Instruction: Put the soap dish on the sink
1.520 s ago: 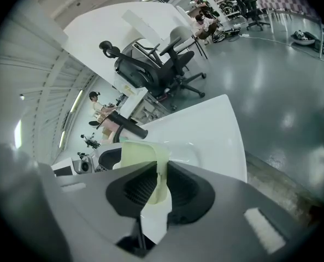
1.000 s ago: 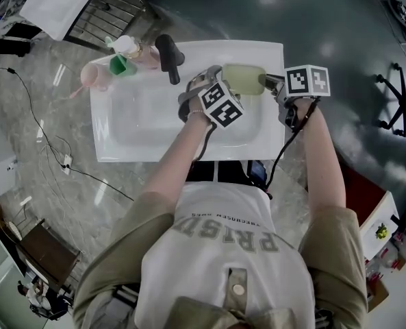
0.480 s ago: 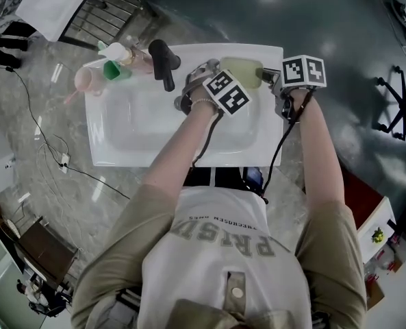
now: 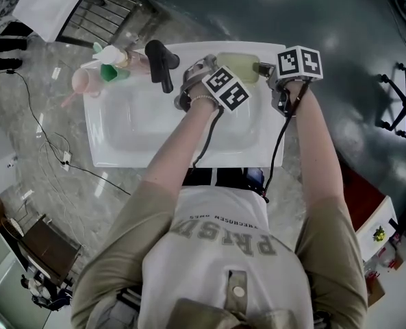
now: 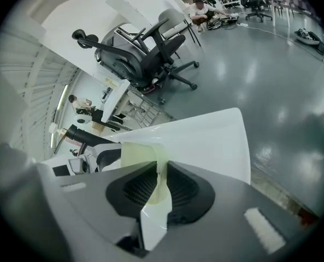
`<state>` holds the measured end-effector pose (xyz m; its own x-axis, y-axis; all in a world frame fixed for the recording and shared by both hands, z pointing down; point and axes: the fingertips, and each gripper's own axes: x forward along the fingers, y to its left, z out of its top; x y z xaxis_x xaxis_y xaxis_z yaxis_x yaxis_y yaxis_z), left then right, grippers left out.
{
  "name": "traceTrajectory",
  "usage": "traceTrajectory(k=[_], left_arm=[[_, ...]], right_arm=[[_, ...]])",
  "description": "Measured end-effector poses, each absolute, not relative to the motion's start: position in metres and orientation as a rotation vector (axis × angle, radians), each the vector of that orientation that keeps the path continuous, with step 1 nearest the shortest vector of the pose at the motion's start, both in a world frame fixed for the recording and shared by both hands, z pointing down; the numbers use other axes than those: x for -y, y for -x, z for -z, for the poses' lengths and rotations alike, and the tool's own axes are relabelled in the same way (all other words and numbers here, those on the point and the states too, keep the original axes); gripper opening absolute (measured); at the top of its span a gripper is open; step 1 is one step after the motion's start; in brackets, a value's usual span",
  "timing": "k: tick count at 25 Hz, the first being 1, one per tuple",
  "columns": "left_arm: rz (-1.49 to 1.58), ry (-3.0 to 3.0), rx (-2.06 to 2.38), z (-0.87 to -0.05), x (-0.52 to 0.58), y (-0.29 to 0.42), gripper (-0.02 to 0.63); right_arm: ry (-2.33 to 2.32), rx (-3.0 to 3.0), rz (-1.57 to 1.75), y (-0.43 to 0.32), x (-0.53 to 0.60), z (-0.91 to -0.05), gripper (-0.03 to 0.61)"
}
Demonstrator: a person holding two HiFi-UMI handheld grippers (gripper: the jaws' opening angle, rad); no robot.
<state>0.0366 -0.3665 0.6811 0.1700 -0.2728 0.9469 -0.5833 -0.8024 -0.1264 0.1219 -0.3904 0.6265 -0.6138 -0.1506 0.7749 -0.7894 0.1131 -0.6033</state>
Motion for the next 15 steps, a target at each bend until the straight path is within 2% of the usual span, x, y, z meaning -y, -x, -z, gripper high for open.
traceTrajectory(k=[15], left_arm=[[-1.627, -2.214, 0.820, -0.680, 0.369, -0.039, 0.424]], right_arm=[[-0.964, 1.792, -1.514, -0.130, 0.397, -0.639, 0.057]])
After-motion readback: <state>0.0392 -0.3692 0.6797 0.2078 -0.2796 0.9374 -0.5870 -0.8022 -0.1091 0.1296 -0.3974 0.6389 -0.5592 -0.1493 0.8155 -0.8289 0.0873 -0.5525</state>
